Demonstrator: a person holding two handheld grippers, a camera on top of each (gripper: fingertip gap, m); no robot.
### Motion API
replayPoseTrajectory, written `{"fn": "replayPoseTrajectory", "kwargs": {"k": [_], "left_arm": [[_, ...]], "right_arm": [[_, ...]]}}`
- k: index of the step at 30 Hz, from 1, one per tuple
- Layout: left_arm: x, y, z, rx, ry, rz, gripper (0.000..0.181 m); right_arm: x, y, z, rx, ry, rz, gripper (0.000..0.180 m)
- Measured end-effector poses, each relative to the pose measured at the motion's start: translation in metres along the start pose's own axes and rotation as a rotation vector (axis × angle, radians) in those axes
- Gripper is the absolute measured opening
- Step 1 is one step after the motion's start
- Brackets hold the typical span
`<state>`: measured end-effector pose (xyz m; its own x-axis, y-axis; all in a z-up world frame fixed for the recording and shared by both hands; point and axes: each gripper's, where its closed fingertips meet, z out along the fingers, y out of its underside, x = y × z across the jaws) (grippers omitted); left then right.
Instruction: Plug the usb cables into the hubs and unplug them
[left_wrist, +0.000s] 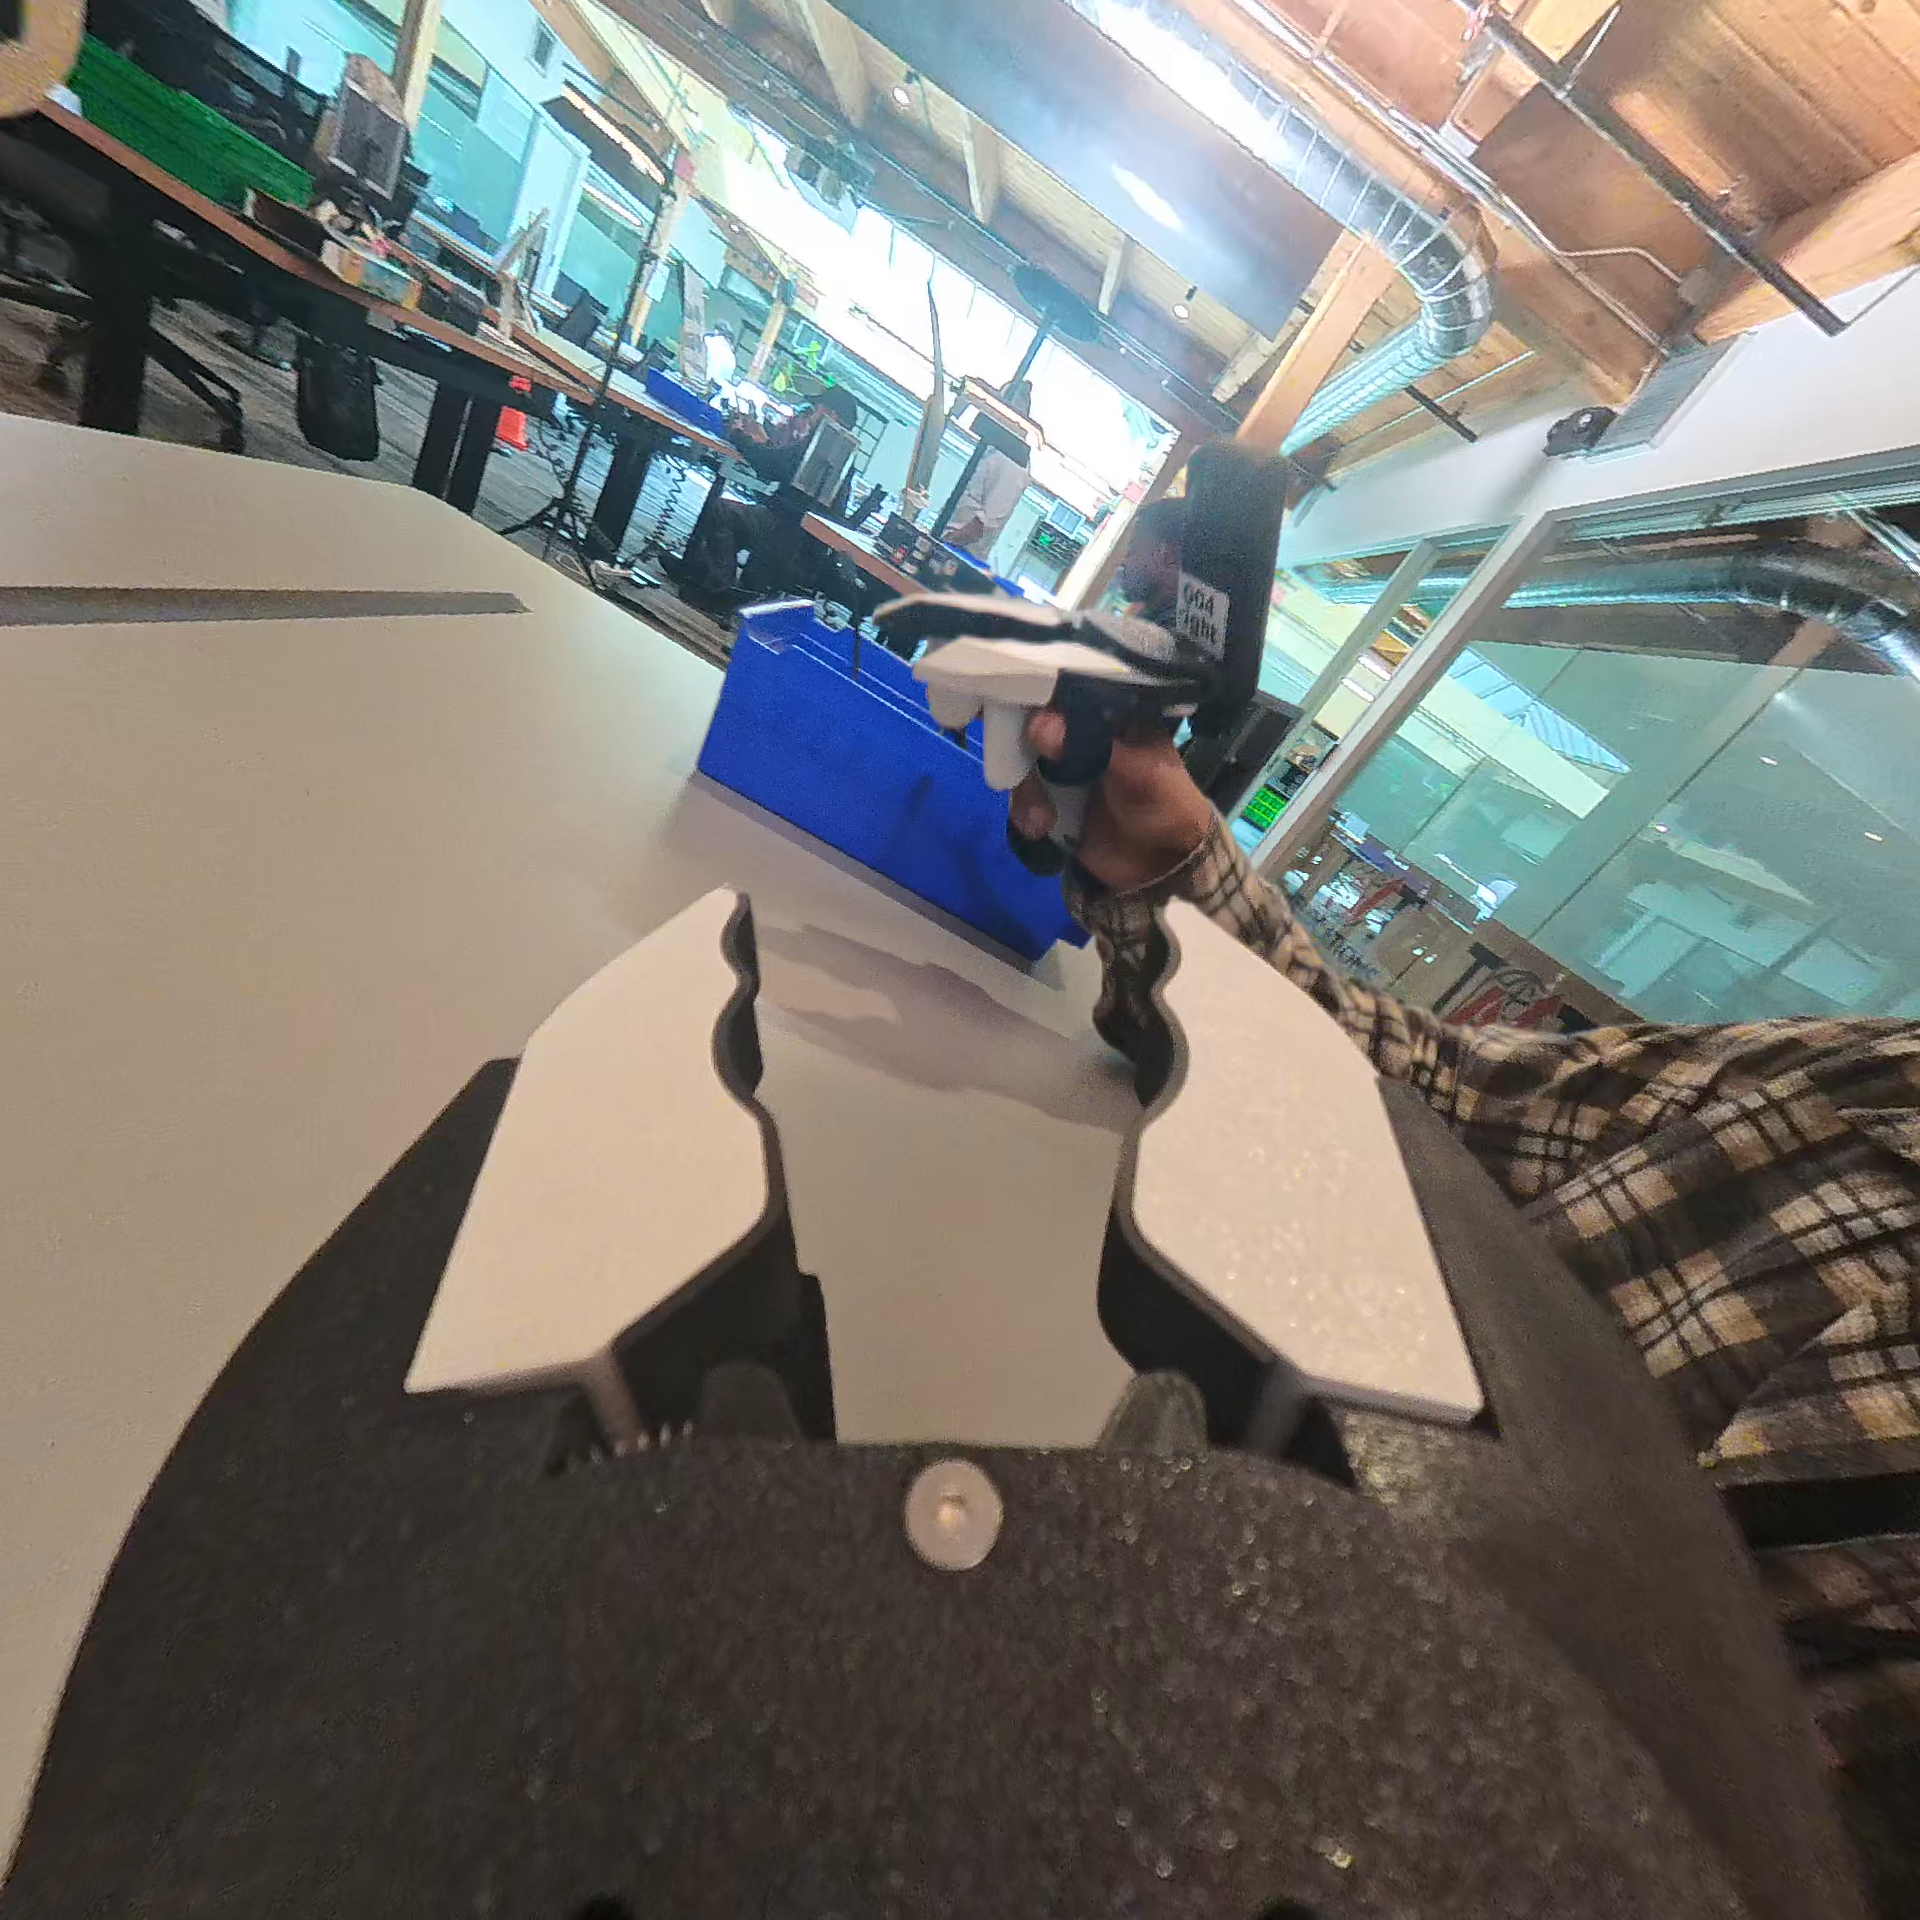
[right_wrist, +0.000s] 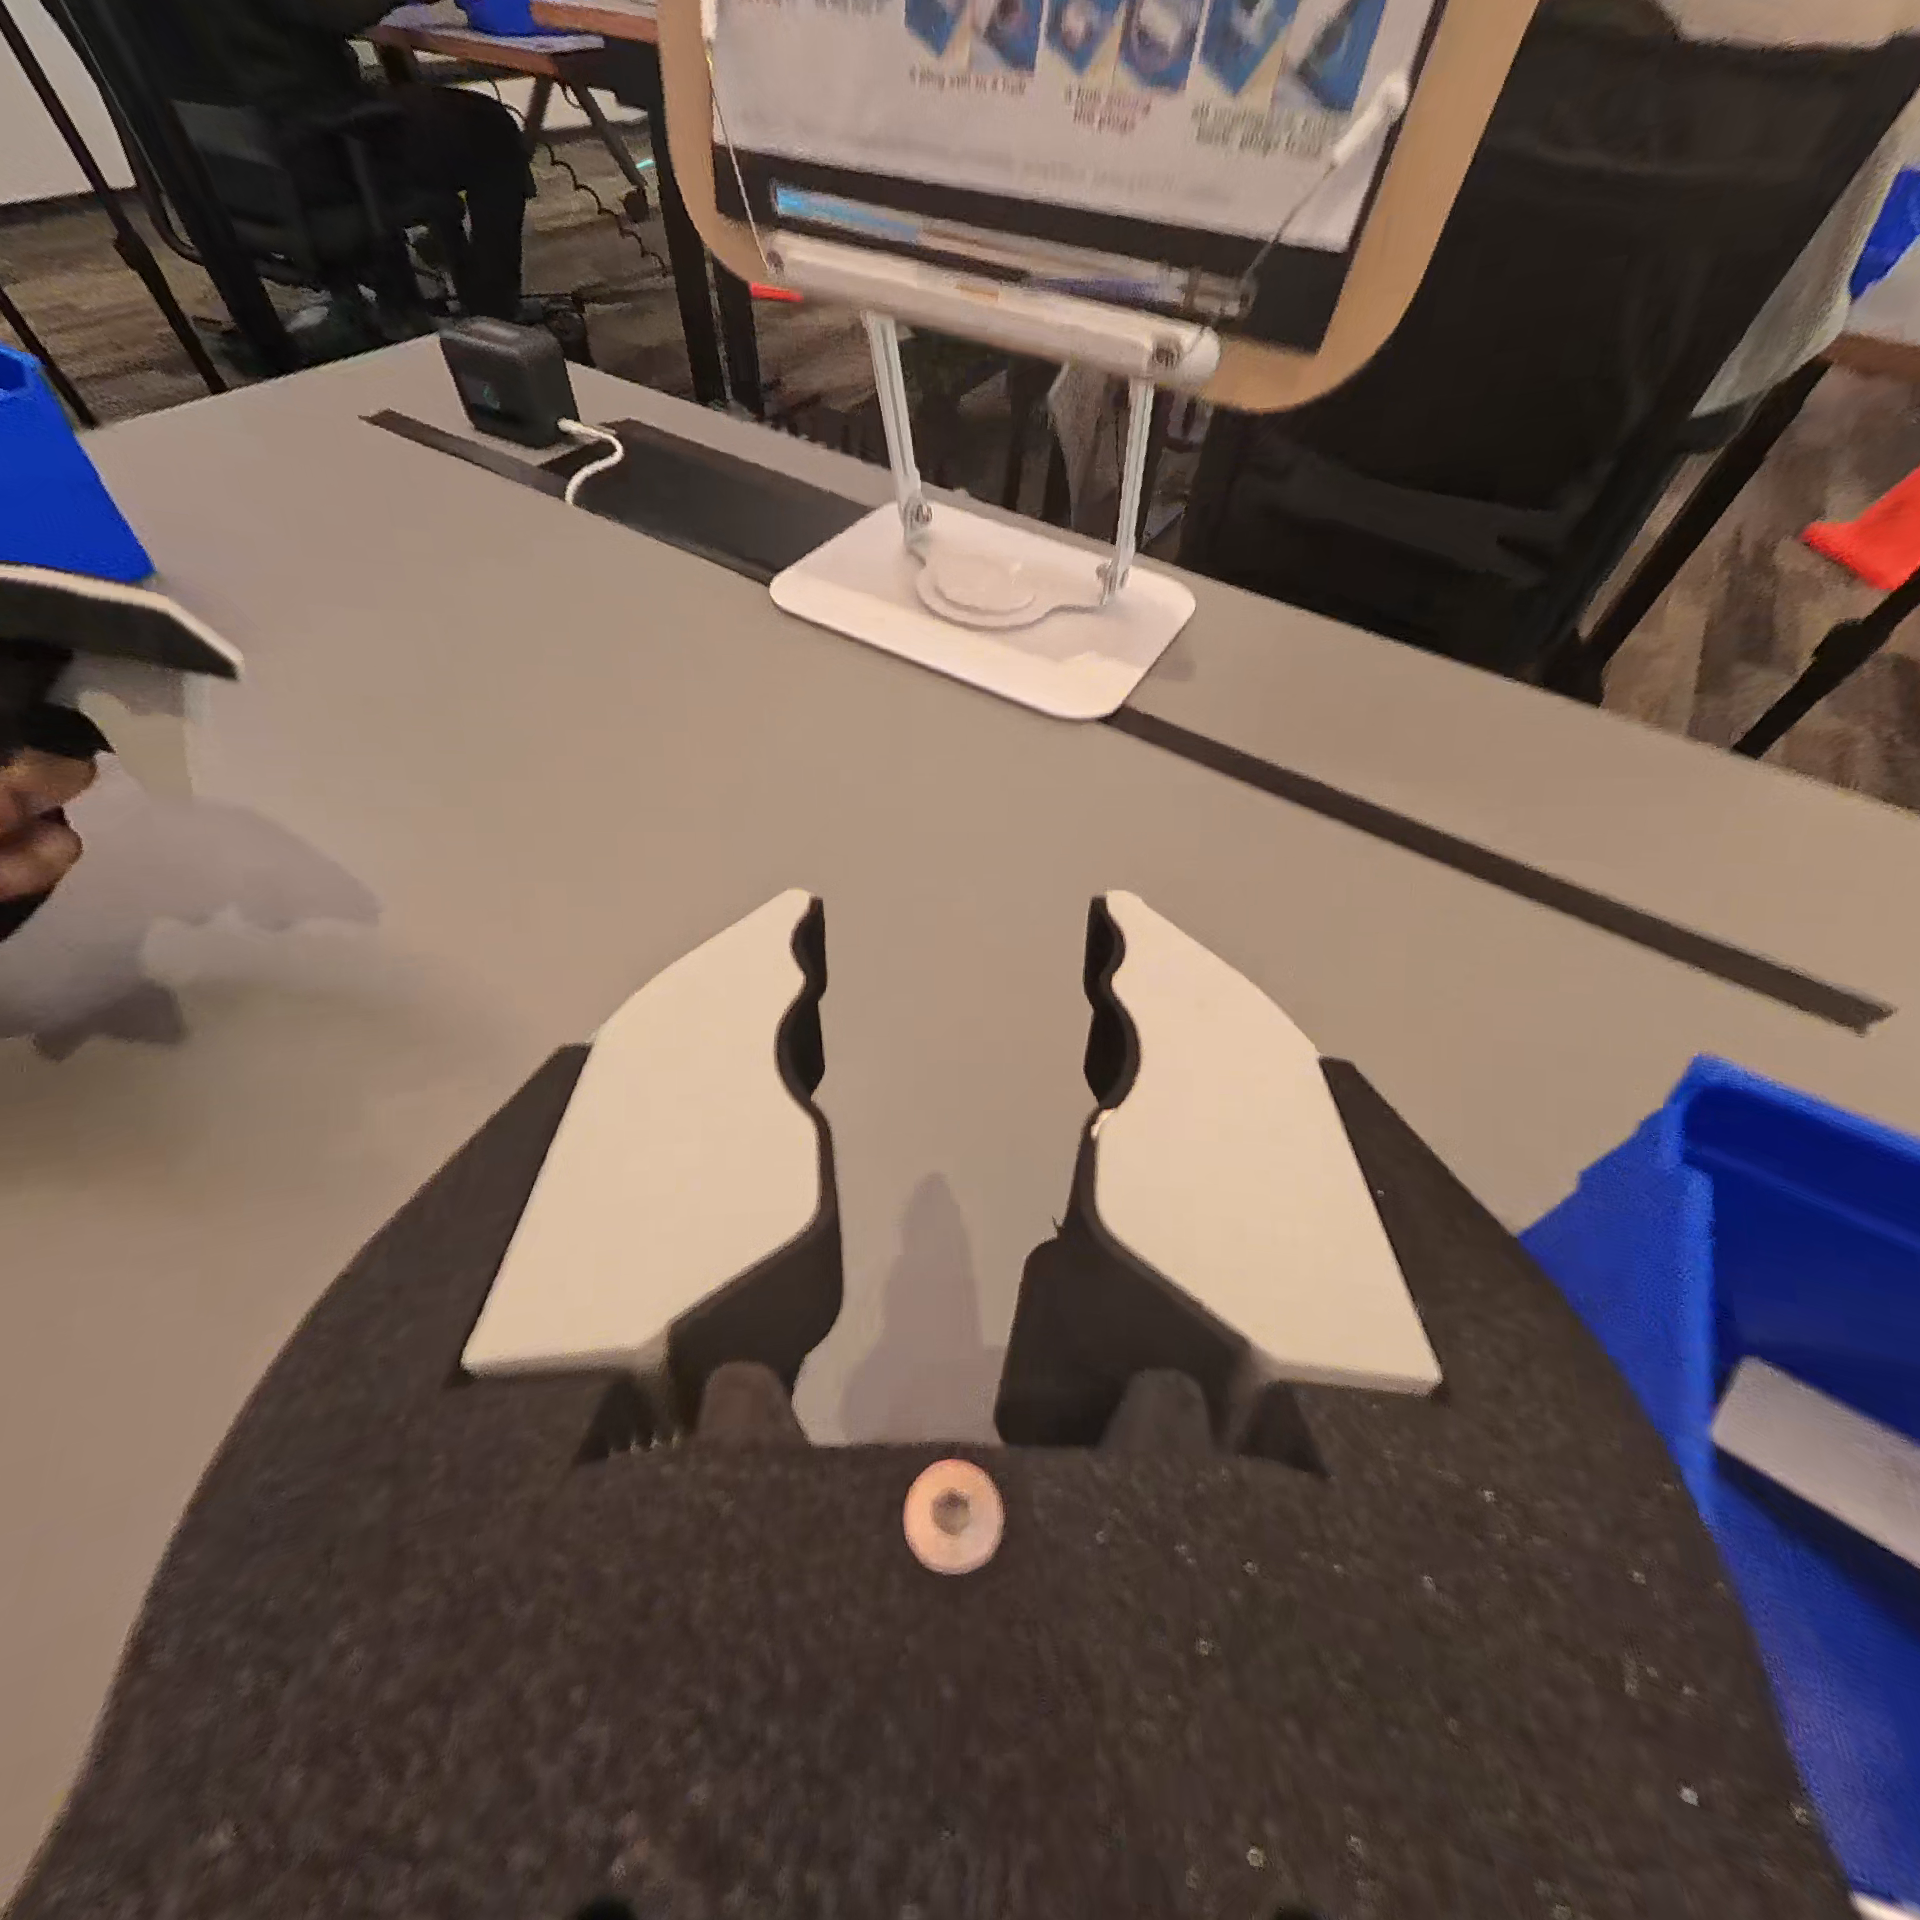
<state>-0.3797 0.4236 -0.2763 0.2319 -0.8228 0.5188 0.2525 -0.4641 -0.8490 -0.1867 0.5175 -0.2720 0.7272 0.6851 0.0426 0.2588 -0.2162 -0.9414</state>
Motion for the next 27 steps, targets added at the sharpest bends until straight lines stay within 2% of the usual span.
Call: {"fn": "replayPoseTrajectory", "kwargs": {"k": [7,13,20,27], "left_arm": [[-0.019,-0.002,-0.01,-0.008,-0.109,0.042,0.072],[-0.038,-0.006,-0.022,0.005,-0.229,0.075,0.075],[-0.093,-0.017,-0.078,0.034,-0.611,0.077,0.082],[-0.114,-0.028,-0.122,0.072,-0.798,0.073,0.084]], "right_arm": [[0.014,0.047,0.021,-0.009,0.06,0.095,0.052],[0.022,0.068,0.025,-0.018,0.095,0.115,0.061],[0.03,0.066,0.019,0.001,0.16,0.108,0.078],[0.036,0.068,0.017,-0.008,0.195,0.119,0.085]]}}
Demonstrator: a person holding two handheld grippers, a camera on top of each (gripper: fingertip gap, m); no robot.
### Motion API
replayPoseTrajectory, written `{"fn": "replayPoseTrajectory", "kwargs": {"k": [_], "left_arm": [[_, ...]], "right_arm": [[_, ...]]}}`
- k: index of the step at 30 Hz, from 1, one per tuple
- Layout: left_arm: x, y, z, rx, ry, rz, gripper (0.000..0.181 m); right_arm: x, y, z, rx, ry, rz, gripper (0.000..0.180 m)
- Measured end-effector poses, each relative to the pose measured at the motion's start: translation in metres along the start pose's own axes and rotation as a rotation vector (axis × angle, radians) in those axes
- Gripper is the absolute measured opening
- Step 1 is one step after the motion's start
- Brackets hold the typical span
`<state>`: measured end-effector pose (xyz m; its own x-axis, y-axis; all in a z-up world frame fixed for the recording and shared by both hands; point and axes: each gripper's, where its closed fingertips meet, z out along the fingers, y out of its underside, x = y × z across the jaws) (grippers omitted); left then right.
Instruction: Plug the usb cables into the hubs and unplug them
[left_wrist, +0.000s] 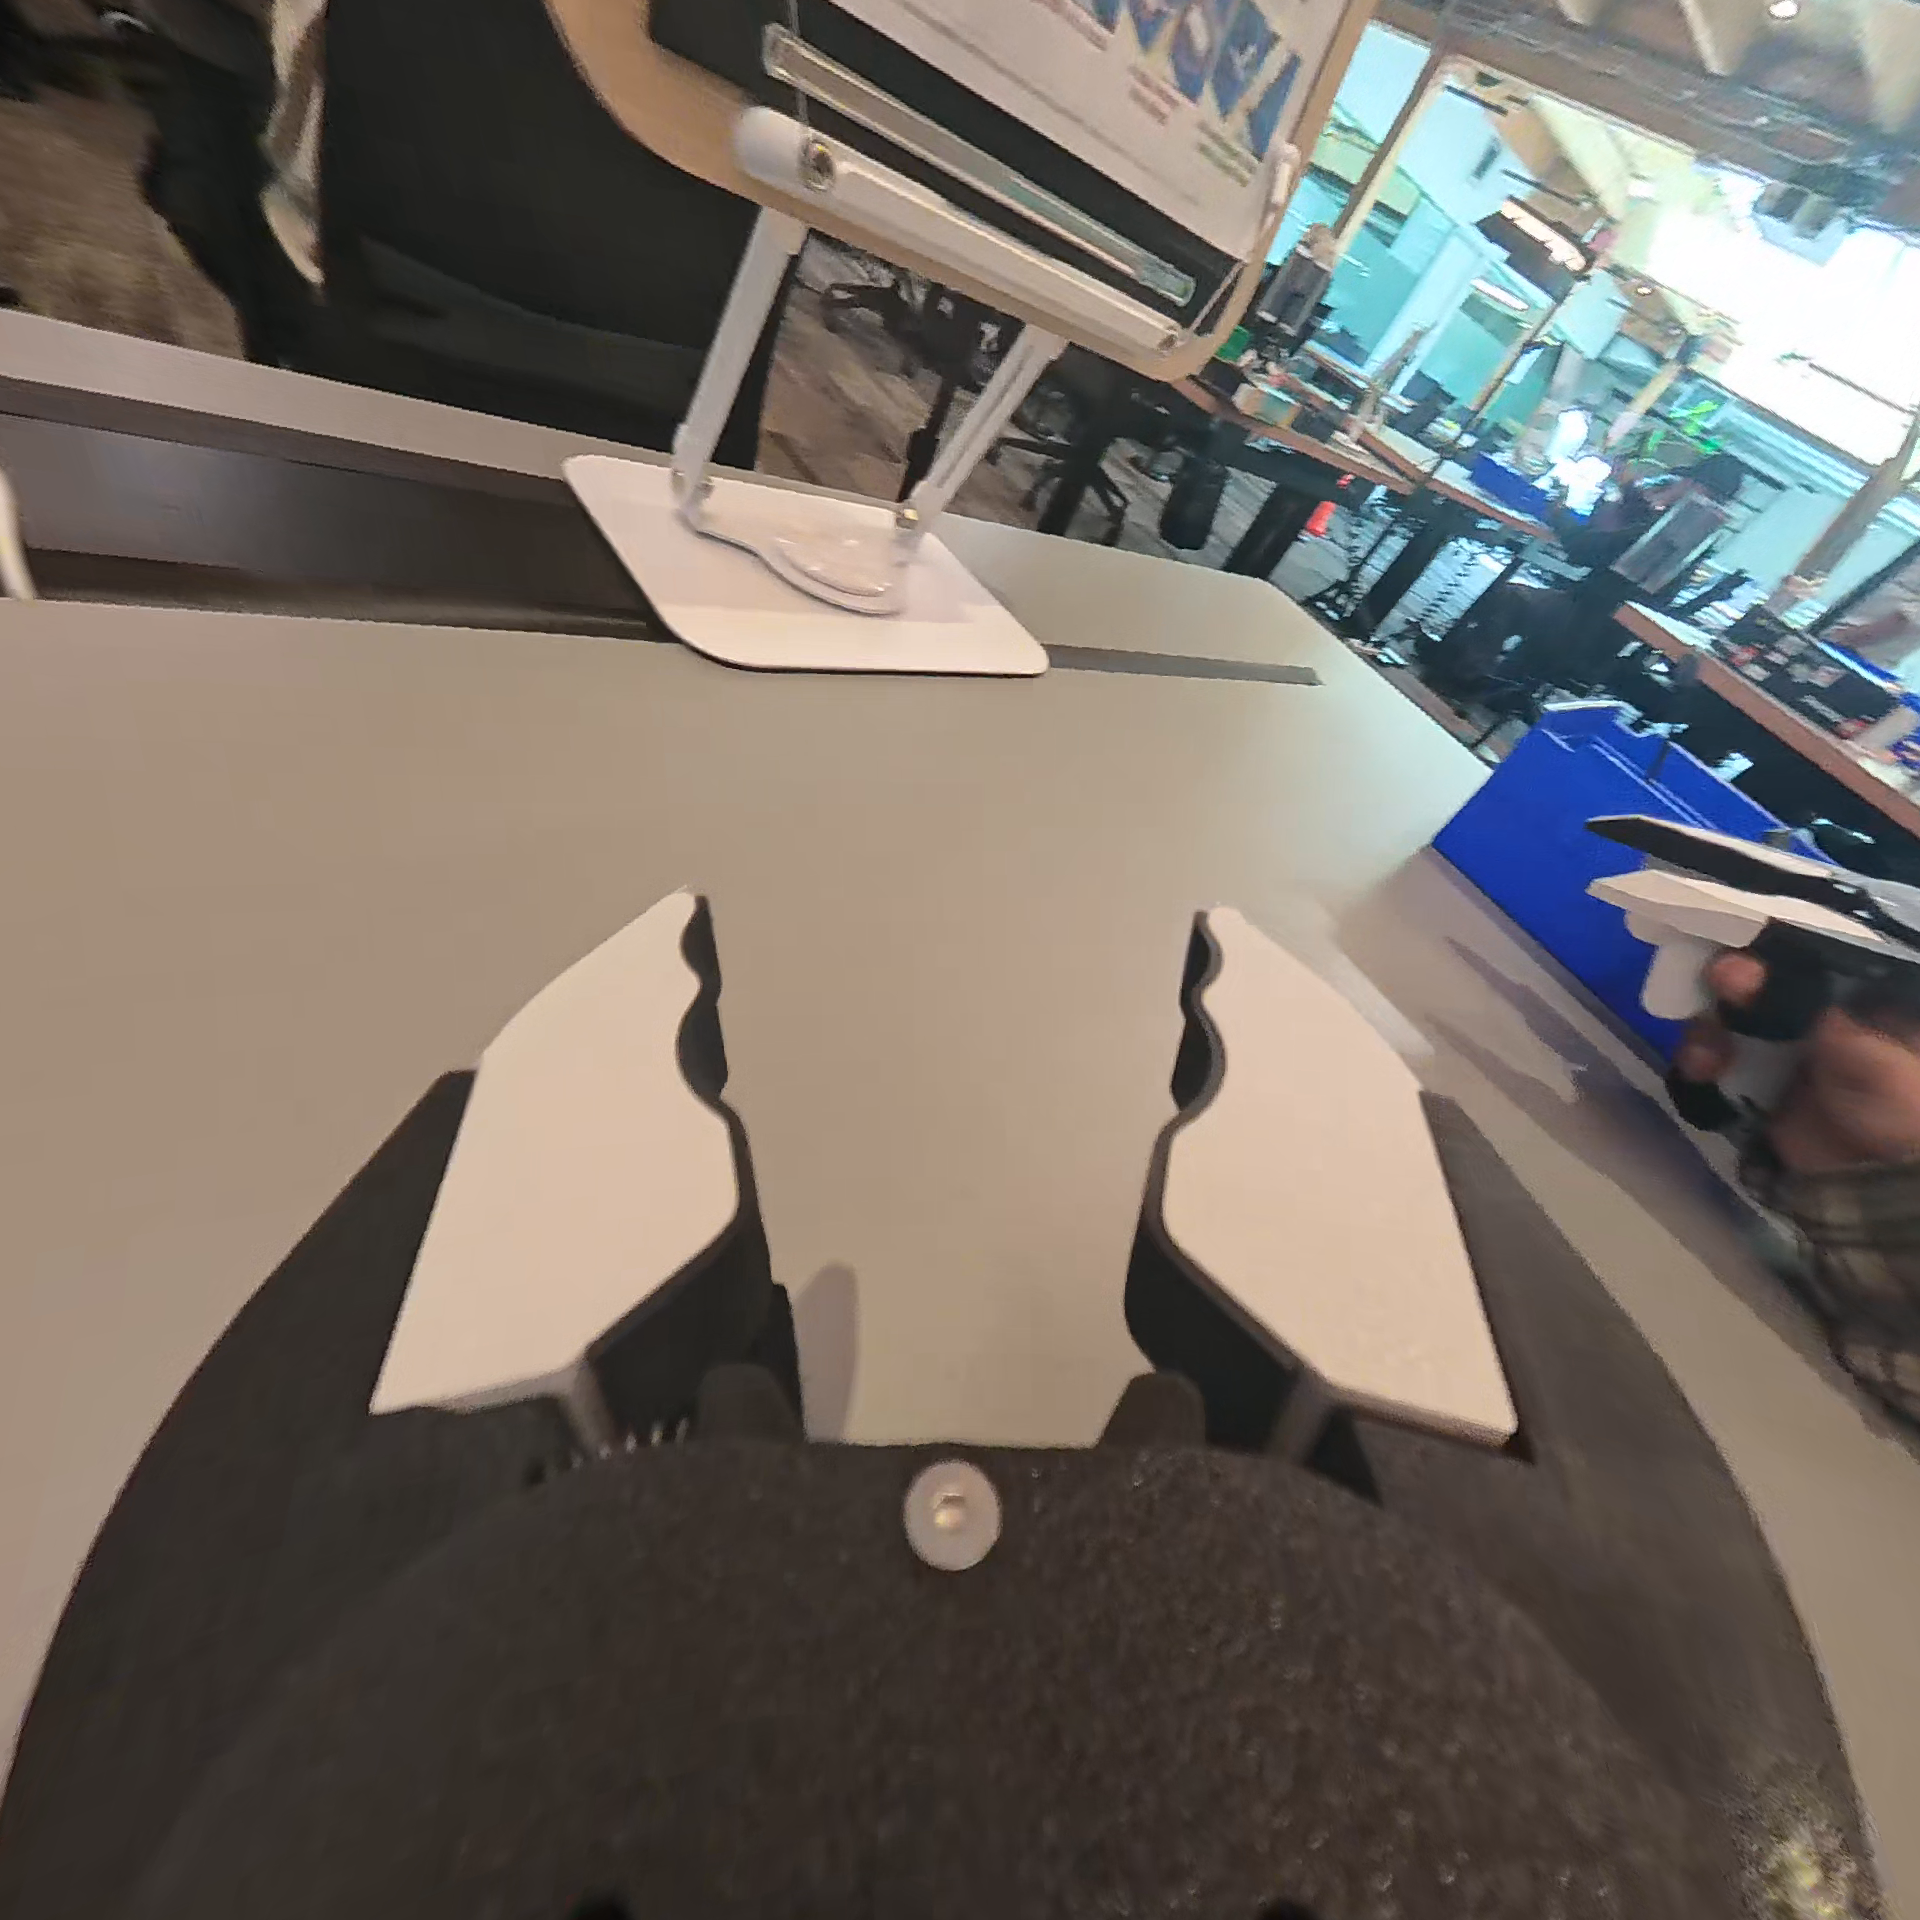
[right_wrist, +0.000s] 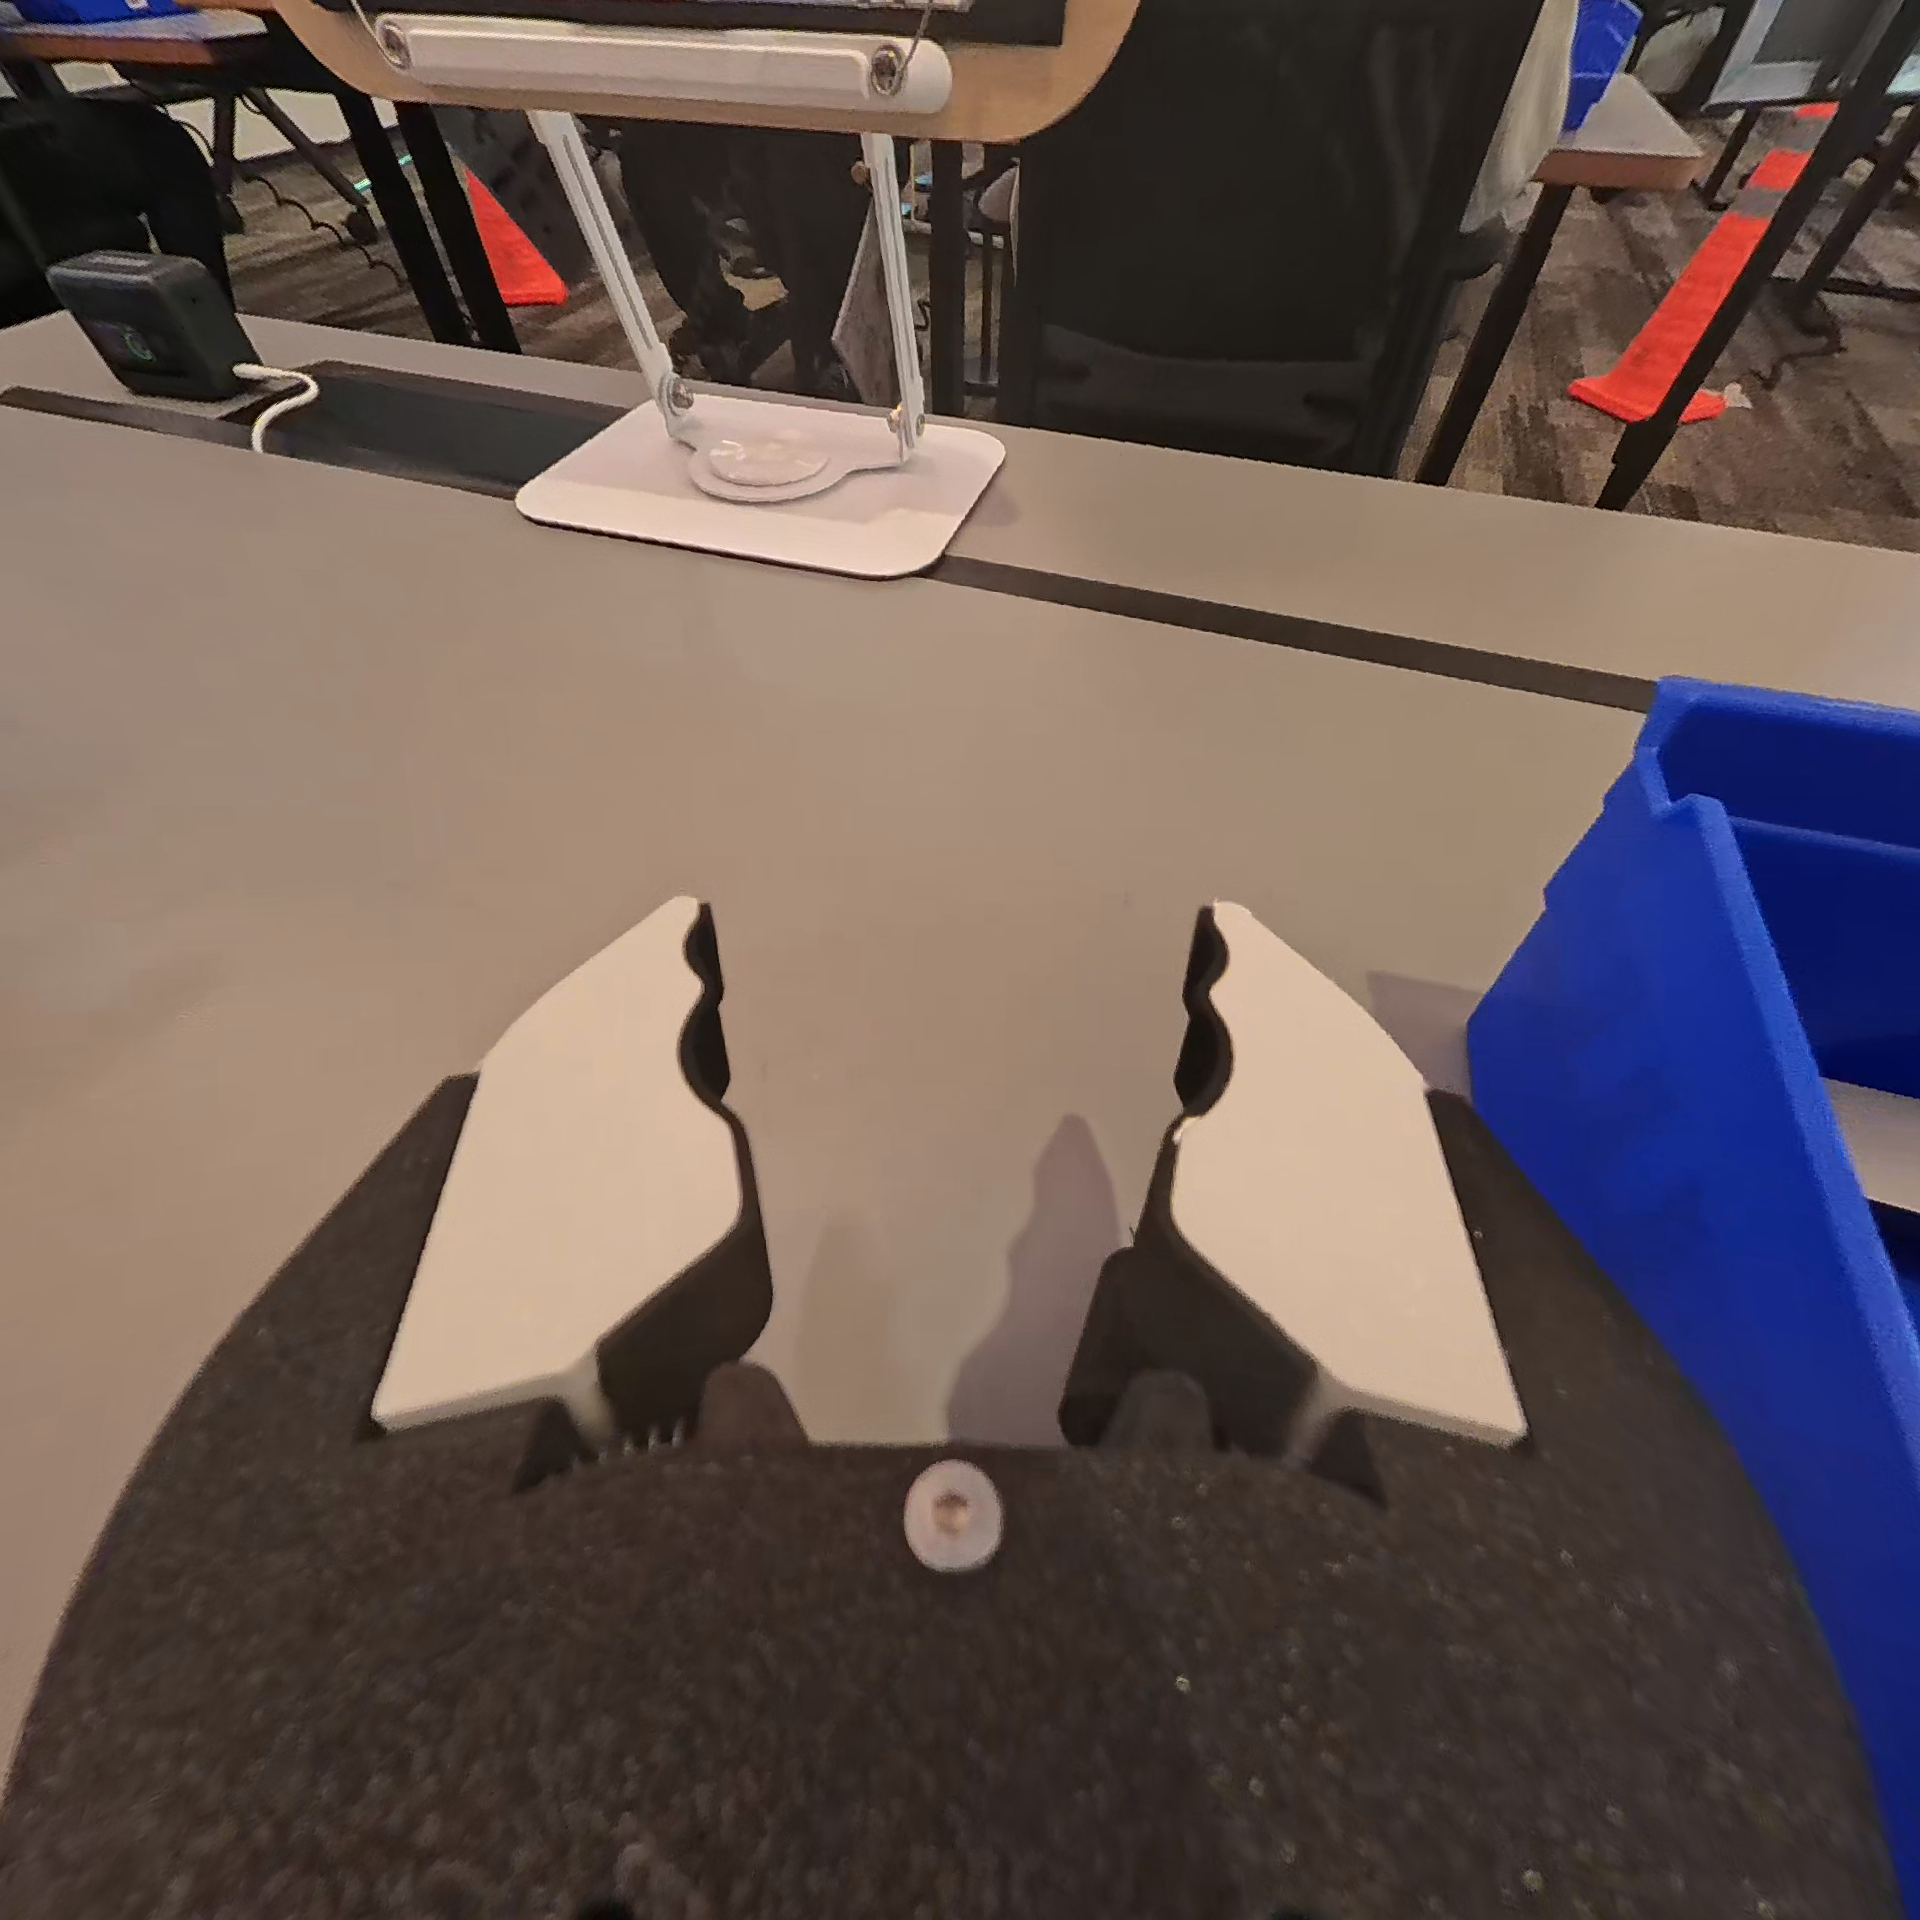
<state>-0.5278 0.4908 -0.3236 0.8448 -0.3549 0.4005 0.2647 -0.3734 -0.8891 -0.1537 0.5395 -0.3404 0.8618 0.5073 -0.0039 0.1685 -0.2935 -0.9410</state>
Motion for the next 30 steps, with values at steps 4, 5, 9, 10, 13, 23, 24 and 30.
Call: {"fn": "replayPoseTrajectory", "kwargs": {"k": [4,5,9,10,13,23,24,30], "left_arm": [[-0.011,0.001,-0.005,-0.013,-0.069,0.009,0.083],[-0.014,0.002,-0.005,-0.021,-0.082,0.005,0.081],[-0.024,0.01,-0.012,-0.065,-0.131,-0.022,0.079],[-0.028,0.013,-0.015,-0.08,-0.153,-0.024,0.081],[-0.035,0.02,-0.028,-0.116,-0.225,-0.011,0.085],[-0.041,0.066,-0.042,-0.324,-0.301,-0.057,0.086],[-0.045,0.071,-0.043,-0.347,-0.315,-0.054,0.086],[-0.063,0.08,-0.05,-0.376,-0.394,-0.036,0.084]], "right_arm": [[0.003,0.002,0.0,-0.01,0.02,0.005,0.087],[0.004,0.001,0.0,-0.01,0.026,0.005,0.087],[0.006,0.004,0.0,-0.025,0.041,0.012,0.091],[0.006,0.004,0.0,-0.026,0.044,0.015,0.091],[0.005,0.002,0.001,-0.04,0.066,0.011,0.093],[-0.011,0.008,0.009,-0.137,0.123,0.027,0.093],[-0.013,0.012,0.011,-0.152,0.124,0.03,0.093],[-0.027,0.033,0.025,-0.235,0.108,0.058,0.093]]}}
